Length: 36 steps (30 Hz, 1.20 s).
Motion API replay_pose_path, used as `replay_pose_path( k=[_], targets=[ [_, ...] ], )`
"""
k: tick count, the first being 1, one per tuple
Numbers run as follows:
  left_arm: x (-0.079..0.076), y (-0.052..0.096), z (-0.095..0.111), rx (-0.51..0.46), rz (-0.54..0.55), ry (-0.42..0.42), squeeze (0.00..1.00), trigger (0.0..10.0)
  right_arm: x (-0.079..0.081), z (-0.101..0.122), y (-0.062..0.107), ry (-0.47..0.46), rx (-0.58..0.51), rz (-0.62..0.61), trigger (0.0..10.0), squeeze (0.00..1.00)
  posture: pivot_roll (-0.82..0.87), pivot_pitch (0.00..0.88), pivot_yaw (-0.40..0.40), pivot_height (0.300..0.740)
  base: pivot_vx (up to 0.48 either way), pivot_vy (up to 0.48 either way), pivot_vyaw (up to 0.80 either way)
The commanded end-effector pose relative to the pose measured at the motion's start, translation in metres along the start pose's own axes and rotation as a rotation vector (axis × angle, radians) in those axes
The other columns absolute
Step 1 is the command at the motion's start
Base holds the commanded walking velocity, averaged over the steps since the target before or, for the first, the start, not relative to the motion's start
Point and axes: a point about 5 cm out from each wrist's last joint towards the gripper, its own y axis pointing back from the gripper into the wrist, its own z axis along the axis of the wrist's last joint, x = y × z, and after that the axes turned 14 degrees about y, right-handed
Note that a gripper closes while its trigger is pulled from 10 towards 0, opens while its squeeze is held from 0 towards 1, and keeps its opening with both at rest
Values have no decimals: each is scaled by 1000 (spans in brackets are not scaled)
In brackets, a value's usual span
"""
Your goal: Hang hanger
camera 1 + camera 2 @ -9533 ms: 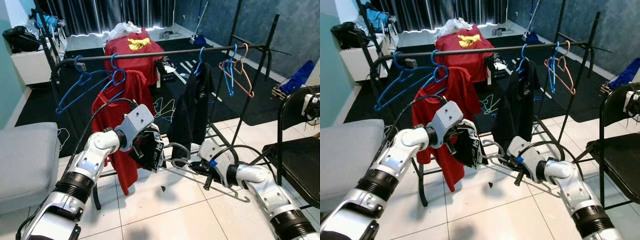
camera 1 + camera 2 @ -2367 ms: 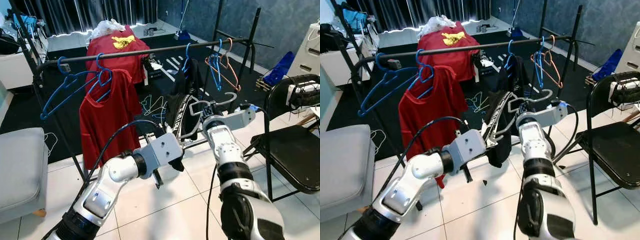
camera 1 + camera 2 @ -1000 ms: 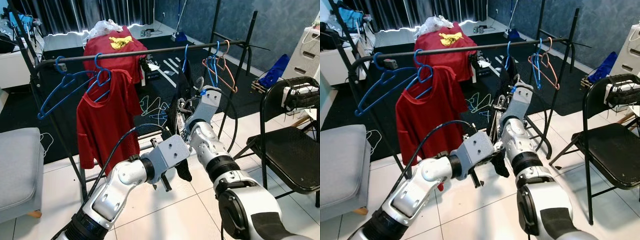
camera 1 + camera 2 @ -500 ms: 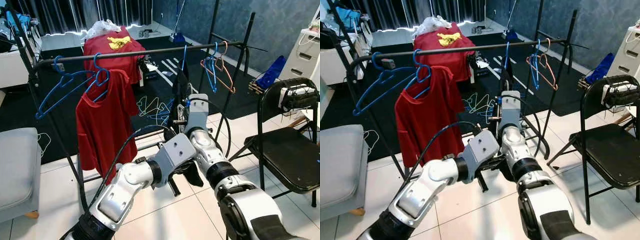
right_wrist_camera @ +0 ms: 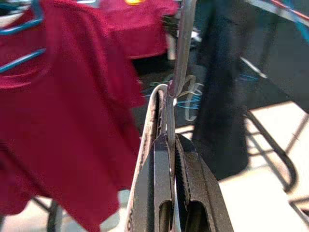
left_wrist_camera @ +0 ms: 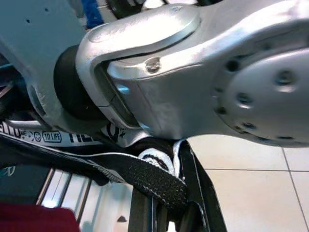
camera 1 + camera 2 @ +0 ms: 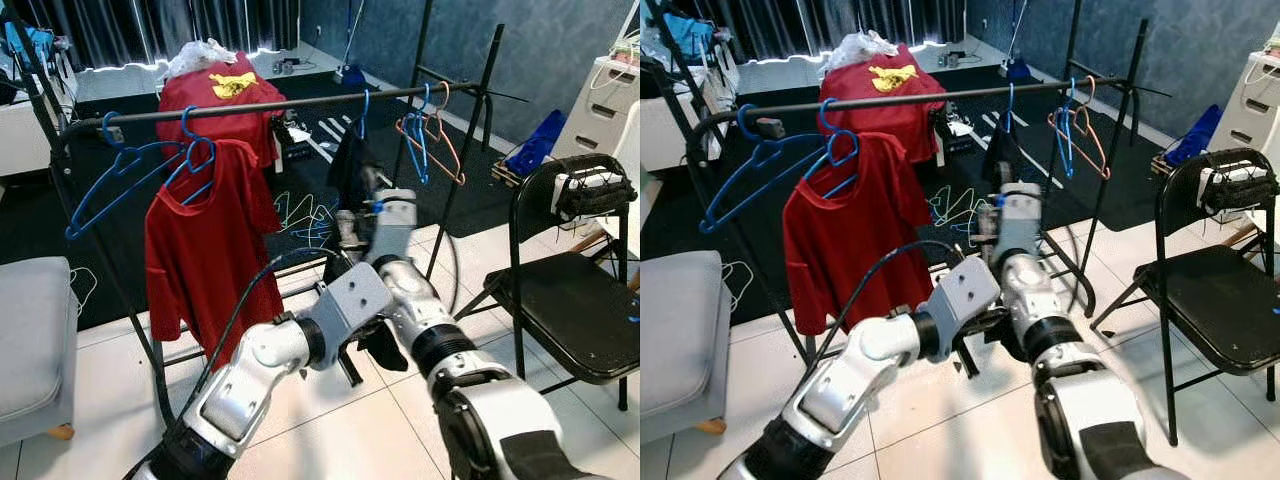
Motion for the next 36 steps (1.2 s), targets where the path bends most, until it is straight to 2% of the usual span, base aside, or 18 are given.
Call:
replay_pose_path(
  k=[1, 2, 3, 4, 10, 11, 19, 23, 25, 27, 30, 31, 32, 35, 36],
  targets=[
    [0, -3, 19, -93, -6, -35, 0, 10000, 4, -11, 3, -4, 37, 20, 10000, 0, -70, 0, -47, 740, 0, 0, 0],
    [3, -2, 21, -102, 2, -19, 698, 10000, 5, -13, 3, -1, 41, 29, 10000, 0, -69, 0, -46, 740, 0, 0, 0],
    [3, -2, 21, -102, 2, -19, 698, 10000, 5, -13, 3, -1, 41, 29, 10000, 0, -69, 0, -46, 740, 0, 0, 0],
    [5, -1, 23, -114, 14, -2, 1000, 10000, 6, -15, 4, 1, 45, 33, 10000, 0, -69, 0, -46, 740, 0, 0, 0],
    [12, 1, 27, -140, 49, 12, 1000, 10000, 5, -18, 5, 0, 53, 32, 10000, 0, -69, 0, -46, 740, 0, 0, 0],
    [15, 2, 28, -152, 64, 30, 12, 10000, 4, -19, 5, -4, 55, 38, 10000, 0, -71, 0, -42, 740, 0, 0, 0],
    [24, 5, 31, -189, 121, 68, 0, 10000, 3, -23, 7, -1, 62, 55, 10000, 0, -68, 0, -46, 740, 0, 0, 0],
    [43, 15, 27, -201, 231, 128, 0, 10000, -1, -26, 8, 18, 65, 62, 10000, 0, -66, 0, -45, 740, 0, 0, 0],
    [43, 15, 27, -201, 231, 128, 0, 10000, -1, -26, 8, 18, 65, 62, 10000, 0, -66, 0, -45, 740, 0, 0, 0],
    [56, 23, 19, -176, 316, 156, 0, 10000, -5, -33, 11, 52, 72, 75, 10000, 0, -63, 0, -45, 740, 0, 0, 0],
    [63, 28, 12, -154, 374, 188, 0, 10000, -8, -38, 14, 78, 77, 77, 10000, 0, -64, 0, -43, 740, 0, 0, 0],
    [76, 38, -8, -106, 506, 319, 0, 10000, -18, -46, 20, 147, 65, 47, 10000, 0, -67, 0, -41, 740, 0, 0, 0],
    [78, 41, -15, -90, 540, 361, 0, 10000, -21, -47, 22, 163, 56, 35, 10000, 0, -67, 0, -41, 740, 0, 0, 0],
    [80, 46, -21, -91, 578, 394, 0, 10000, -26, -47, 25, 176, 34, 22, 10000, 0, -73, 3, -36, 740, 0, 0, 0],
    [80, 52, -31, -73, 614, 403, 0, 10000, -31, -45, 28, 191, -4, 17, 10000, 0, -79, 6, -35, 740, 0, 0, 0]
  ],
)
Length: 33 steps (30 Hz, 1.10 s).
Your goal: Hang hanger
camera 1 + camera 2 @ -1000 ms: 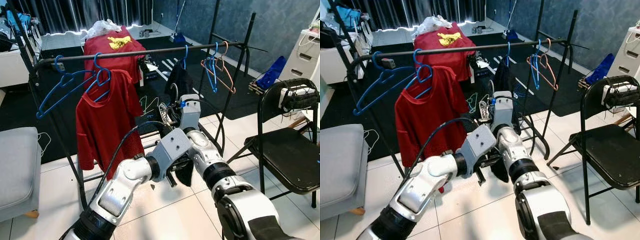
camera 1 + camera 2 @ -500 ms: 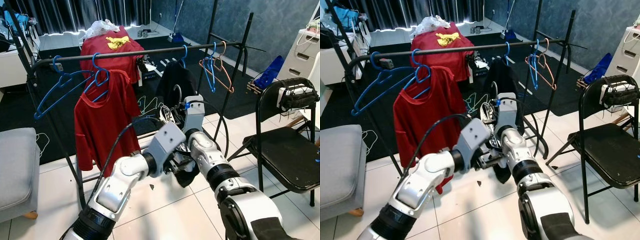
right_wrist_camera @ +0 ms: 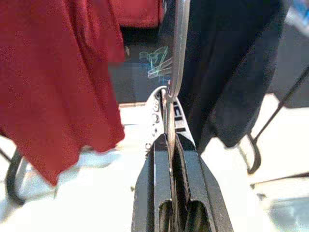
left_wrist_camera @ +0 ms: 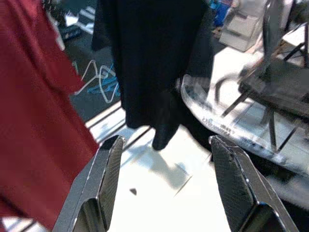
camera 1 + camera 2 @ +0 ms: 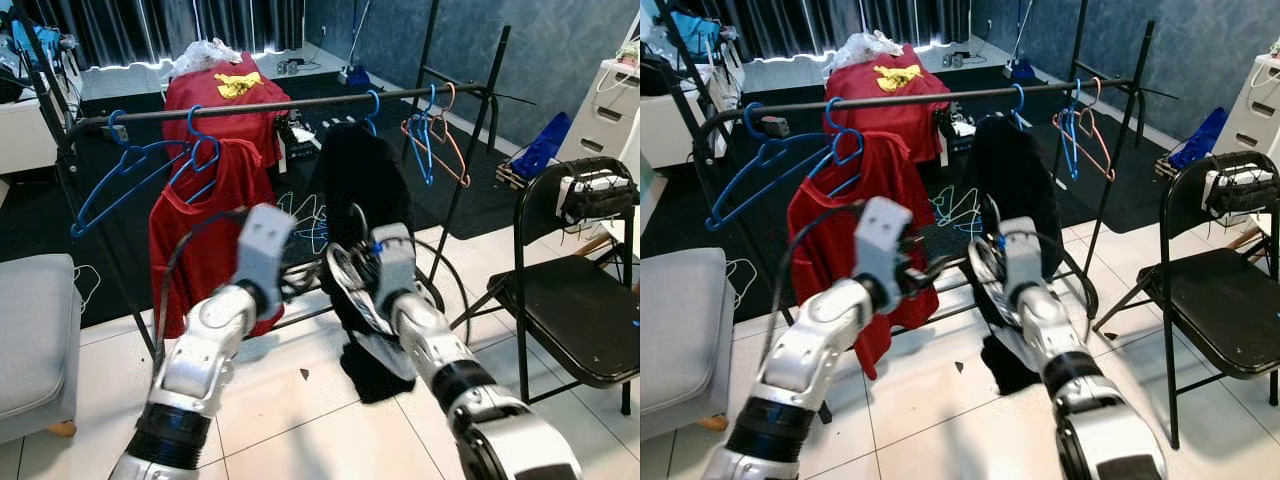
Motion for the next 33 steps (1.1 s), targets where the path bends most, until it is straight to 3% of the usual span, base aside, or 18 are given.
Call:
replay_pose_path(
  k=[1, 2, 5, 6, 12, 18, 27, 33],
  targets=[
    [1, 0, -4, 14, 12, 10, 0, 10000, -1, 12, -2, 22, -63, -1, 10000, 0, -79, 6, -35, 740, 0, 0, 0],
    [10, 7, -14, 18, 61, 17, 0, 10000, -8, 14, 5, 39, -110, -11, 10000, 0, -84, 8, -35, 740, 0, 0, 0],
    [10, 7, -14, 18, 61, 17, 0, 10000, -8, 14, 5, 39, -110, -11, 10000, 0, -84, 8, -35, 740, 0, 0, 0],
    [15, 13, -22, 12, 86, 31, 0, 10000, -14, 15, 14, 64, -156, -24, 10000, 0, -93, 11, -37, 740, 0, 0, 0],
    [6, 20, -31, -14, 29, 77, 0, 10000, -22, 14, 32, 69, -202, -51, 10000, 0, -107, 10, -33, 740, 0, 0, 0],
    [0, 18, -30, -13, -11, 69, 0, 10000, -20, 15, 33, 47, -206, -57, 10000, 0, -104, 7, -34, 740, 43, 0, 0],
    [-4, 15, -26, -25, -33, 60, 0, 10000, -16, 16, 35, 35, -198, -49, 10000, 0, -100, 1, -34, 740, 340, 0, 0],
    [-7, 12, -23, -53, -40, 69, 0, 10000, -18, 17, 40, 26, -186, -46, 10000, 0, -106, 0, -33, 740, 378, 0, -477]
  ],
)
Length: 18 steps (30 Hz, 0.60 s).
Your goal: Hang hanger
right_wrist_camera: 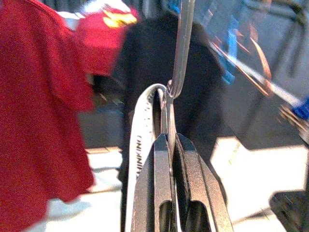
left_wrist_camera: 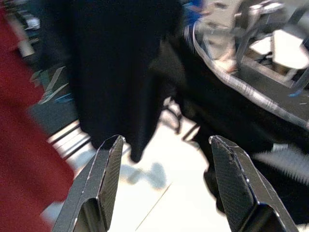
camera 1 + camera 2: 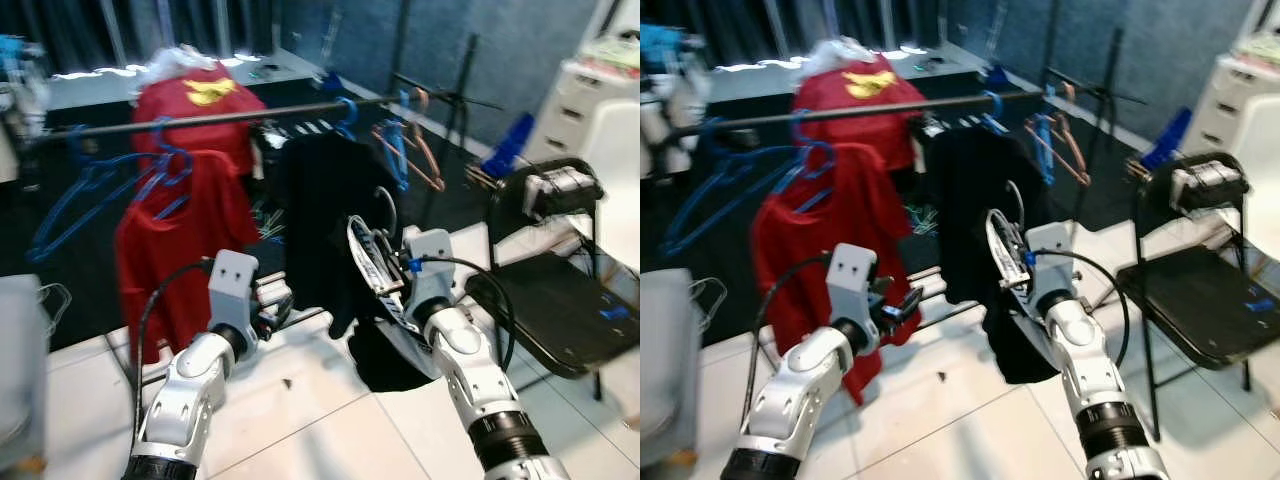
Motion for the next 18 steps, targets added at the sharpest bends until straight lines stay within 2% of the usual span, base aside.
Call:
replay_pose_path(
  k=[1, 7, 15, 18],
  targets=[
    [0, 0, -2, 0, 0, 5, 0, 10000, -1, 5, -1, -13, -11, -5, 10000, 0, -106, 0, -33, 740, 379, 0, 0],
    [-2, -1, -1, -12, -1, 10, 0, 10000, -2, 7, 0, -2, -20, 1, 10000, 0, -107, 0, -36, 740, 382, 0, 0],
    [-1, -2, 1, -24, 11, 9, 0, 10000, -2, 13, -5, 57, -22, 26, 10000, 0, -104, 0, -42, 740, 382, 0, 0],
    [1, -3, 2, -28, 19, 6, 0, 10000, -3, 13, -7, 69, -6, 40, 10000, 0, -106, 0, -38, 740, 382, 0, 800]
  ],
)
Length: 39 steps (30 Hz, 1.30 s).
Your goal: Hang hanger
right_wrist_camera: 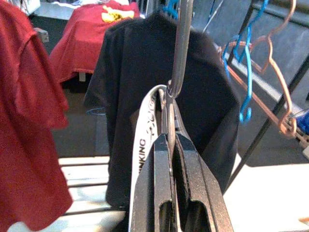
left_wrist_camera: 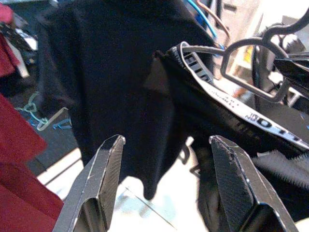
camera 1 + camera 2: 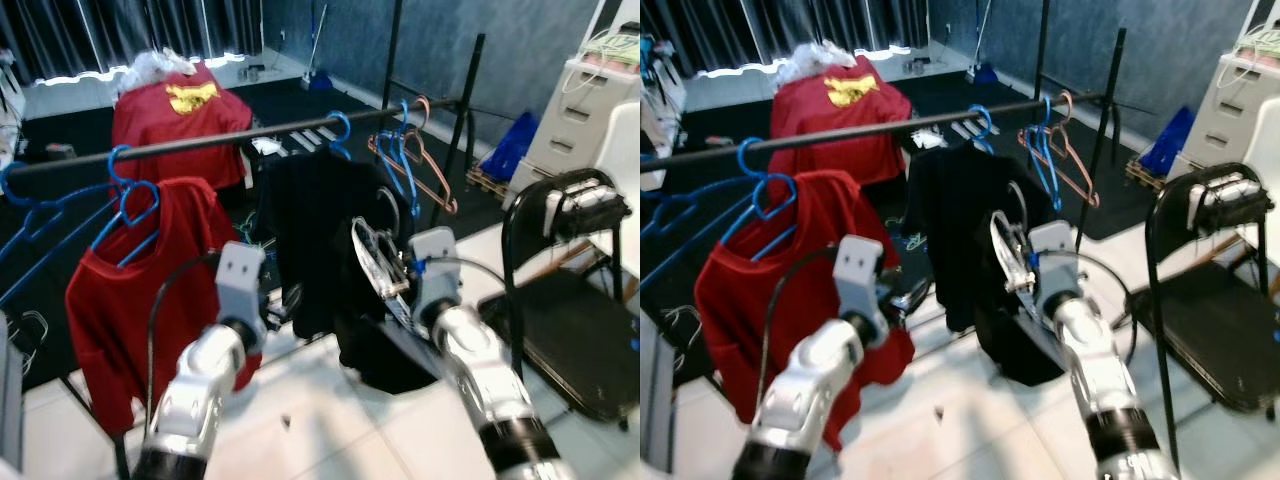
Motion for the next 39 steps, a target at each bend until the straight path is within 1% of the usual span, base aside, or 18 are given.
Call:
replay_pose_path(
  k=[1, 2, 4, 6, 7, 9, 12, 13, 17, 19, 20, 21, 23, 25, 30, 35, 38, 39],
  targets=[
    [10, 4, -3, 9, 41, 2, 0, 10000, 7, 7, -5, 10, -10, 32, 10000, 0, -106, 0, -38, 740, 382, 0, 800],
    [10, 4, -3, 9, 41, 2, 0, 10000, 7, 7, -5, 10, -10, 32, 10000, 0, -106, 0, -38, 740, 382, 0, 800],
    [12, 3, -2, 6, 47, -1, 0, 10000, 7, 8, -8, 30, -2, 77, 10000, 0, -106, 0, -38, 740, 381, 0, 628],
    [12, 2, -1, 2, 50, -3, 0, 10000, 10, 10, -8, 30, -12, 141, 10000, 0, -105, 0, -37, 740, 379, 0, 0],
    [12, 2, -1, 2, 50, -3, 0, 10000, 10, 10, -8, 30, -12, 141, 10000, 0, -105, 0, -37, 740, 379, 0, 0],
    [12, 2, -1, -1, 56, -4, 0, 10000, 13, 14, -9, 29, -32, 193, 10000, 0, -103, 0, -38, 740, 384, 0, 0],
    [13, 2, -1, -3, 63, -5, 0, 10000, 16, 19, -10, 30, -58, 222, 10000, 0, -102, 0, -39, 740, 382, 0, 0],
    [13, 2, -1, -3, 63, -5, 0, 10000, 16, 19, -10, 30, -58, 222, 10000, 0, -102, 0, -39, 740, 382, 0, 0],
    [14, 3, 0, -6, 70, -13, 0, 10000, 11, 32, -14, 6, -113, 200, 10000, 0, -101, 0, -41, 740, 376, 0, 0],
    [14, 3, 0, -6, 70, -13, 0, 10000, 11, 32, -14, 6, -113, 200, 10000, 0, -101, 0, -41, 740, 356, 0, 0],
    [13, 3, -1, -10, 59, -23, 0, 10000, 7, 40, -15, 20, -165, 183, 10000, 0, -102, 0, -40, 740, 0, 0, 0],
    [13, 3, -1, -10, 59, -23, 0, 10000, 7, 40, -15, 20, -165, 183, 10000, 0, -102, 0, -40, 740, 0, 0, 0],
    [10, 4, -1, -15, 45, -33, 0, 10000, 4, 50, -15, 25, -230, 165, 10000, 0, -103, 0, -40, 740, 0, 0, 0],
    [10, 4, -1, -14, 45, -37, 0, 10000, 3, 53, -14, 16, -248, 162, 10000, 0, -102, 0, -38, 740, 0, 0, 0],
    [10, 4, -2, -7, 44, -46, 0, 10000, 3, 52, -14, 4, -243, 157, 10000, 0, -102, 0, -35, 740, 0, 0, 0],
    [11, 4, -1, 1, 33, -59, 0, 10000, -2, 50, -20, -30, -195, 137, 10000, 0, -97, 0, -29, 740, 0, 0, 0],
    [10, 5, -1, 8, 25, -66, 0, 10000, -5, 47, -25, -46, -141, 162, 10000, 0, -95, 0, -28, 740, 0, 0, 0],
    [10, 5, -1, 8, 25, -66, 0, 10000, -5, 47, -25, -46, -141, 162, 10000, 0, -95, 0, -28, 740, 0, 0, 0]
  ],
)
